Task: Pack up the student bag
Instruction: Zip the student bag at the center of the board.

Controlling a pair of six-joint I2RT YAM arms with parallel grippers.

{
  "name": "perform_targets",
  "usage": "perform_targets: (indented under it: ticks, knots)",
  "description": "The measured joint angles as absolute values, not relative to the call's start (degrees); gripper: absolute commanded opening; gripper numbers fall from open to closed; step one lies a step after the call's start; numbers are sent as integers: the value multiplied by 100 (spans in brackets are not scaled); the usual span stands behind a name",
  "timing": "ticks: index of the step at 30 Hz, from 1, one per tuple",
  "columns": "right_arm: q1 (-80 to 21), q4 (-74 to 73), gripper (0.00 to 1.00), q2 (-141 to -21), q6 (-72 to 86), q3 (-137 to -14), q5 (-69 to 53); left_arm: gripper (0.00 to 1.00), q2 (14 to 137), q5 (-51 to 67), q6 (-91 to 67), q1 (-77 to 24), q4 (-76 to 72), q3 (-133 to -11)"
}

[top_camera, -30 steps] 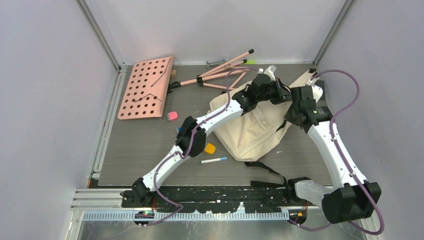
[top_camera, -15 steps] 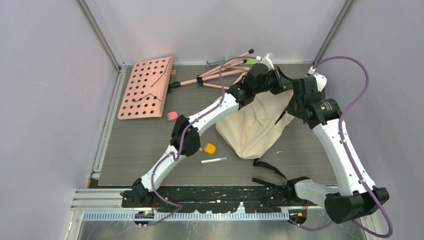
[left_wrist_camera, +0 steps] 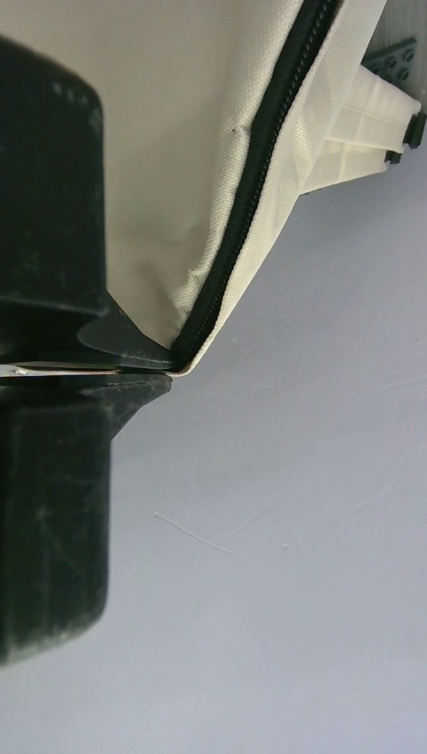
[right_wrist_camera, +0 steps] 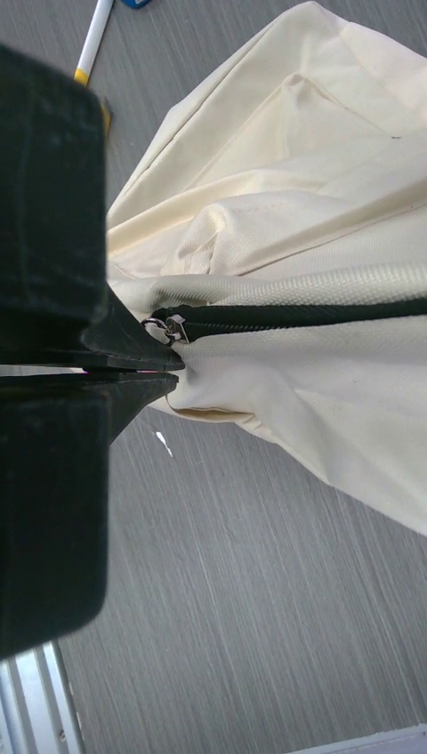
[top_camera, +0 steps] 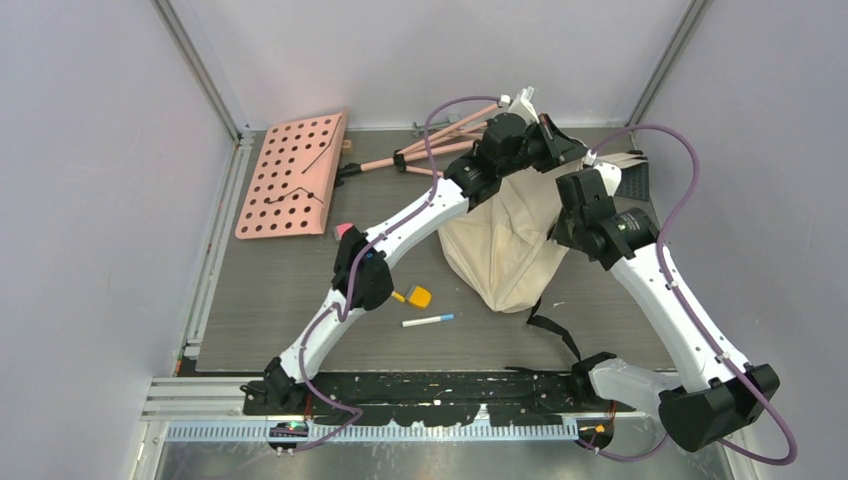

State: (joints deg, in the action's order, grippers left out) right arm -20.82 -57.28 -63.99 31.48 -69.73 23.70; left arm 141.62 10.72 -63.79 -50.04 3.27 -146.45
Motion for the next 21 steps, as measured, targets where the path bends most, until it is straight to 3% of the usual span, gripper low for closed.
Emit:
perform_targets:
  ticks: [10, 15, 21]
  knots:
    - [-2362, -5387, 1, -6335, 3061, -6711, 2373, 0, 13948, 1118, -6226, -5002, 307, -14217]
    - [-2438, -5734, 1, -6340, 3059, -7166, 2296, 0, 13493, 1059, -6086, -4941, -43, -13441]
    - [-2458, -5837, 1, -6394, 3002, -7581, 2088, 0, 13450, 1170, -5946, -4829, -56, -13423]
